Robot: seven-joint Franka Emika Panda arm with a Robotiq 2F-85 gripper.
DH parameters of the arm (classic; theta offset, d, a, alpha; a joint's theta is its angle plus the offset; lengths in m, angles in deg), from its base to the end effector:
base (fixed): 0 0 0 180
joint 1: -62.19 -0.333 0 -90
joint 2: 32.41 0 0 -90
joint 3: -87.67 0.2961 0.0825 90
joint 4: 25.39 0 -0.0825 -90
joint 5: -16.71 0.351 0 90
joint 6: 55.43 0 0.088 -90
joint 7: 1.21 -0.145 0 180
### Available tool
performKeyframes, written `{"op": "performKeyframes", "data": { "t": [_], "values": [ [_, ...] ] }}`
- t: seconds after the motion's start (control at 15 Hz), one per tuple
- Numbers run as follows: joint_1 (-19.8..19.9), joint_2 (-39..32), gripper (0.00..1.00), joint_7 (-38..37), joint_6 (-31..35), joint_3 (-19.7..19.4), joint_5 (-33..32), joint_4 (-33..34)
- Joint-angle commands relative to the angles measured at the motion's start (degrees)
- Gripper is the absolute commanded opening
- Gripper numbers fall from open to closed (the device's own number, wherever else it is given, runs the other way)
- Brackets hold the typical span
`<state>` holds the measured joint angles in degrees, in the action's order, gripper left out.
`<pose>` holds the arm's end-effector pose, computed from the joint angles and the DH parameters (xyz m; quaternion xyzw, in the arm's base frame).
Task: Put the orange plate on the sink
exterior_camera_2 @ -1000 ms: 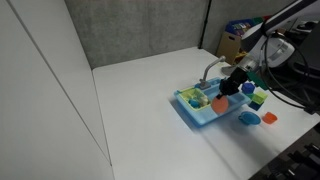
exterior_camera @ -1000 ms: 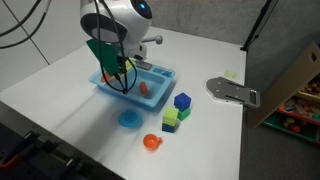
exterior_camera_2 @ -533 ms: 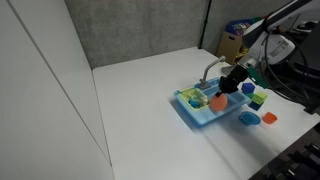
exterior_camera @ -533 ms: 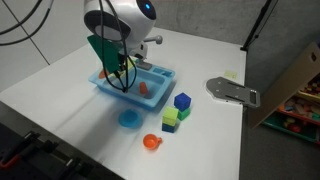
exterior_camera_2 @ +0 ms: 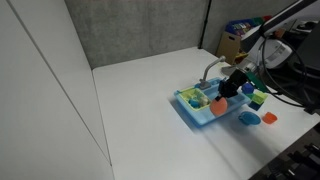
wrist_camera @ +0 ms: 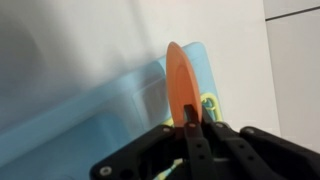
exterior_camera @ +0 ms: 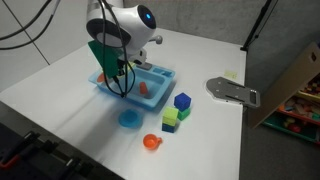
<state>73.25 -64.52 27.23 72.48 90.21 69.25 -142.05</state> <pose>0.5325 -0.0301 0.1294 -0.9214 0.1749 0.0597 0.3418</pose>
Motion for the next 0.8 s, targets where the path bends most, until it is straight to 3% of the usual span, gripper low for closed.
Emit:
{"op": "performKeyframes", "data": {
  "t": [0.0,0.13,0.6,0.73],
  "values": [
    [0.9,-1.5,0.31,1.0,-2.3,0.0,1.1,2.1],
    [1.1,-1.5,0.36,0.8,-2.8,-0.2,1.0,2.5],
    [0.8,-1.3,0.92,0.2,-2.1,-1.2,0.1,3.4],
    [0.5,-1.2,1.00,-0.1,-1.9,-1.6,-0.4,3.8]
  ]
}}
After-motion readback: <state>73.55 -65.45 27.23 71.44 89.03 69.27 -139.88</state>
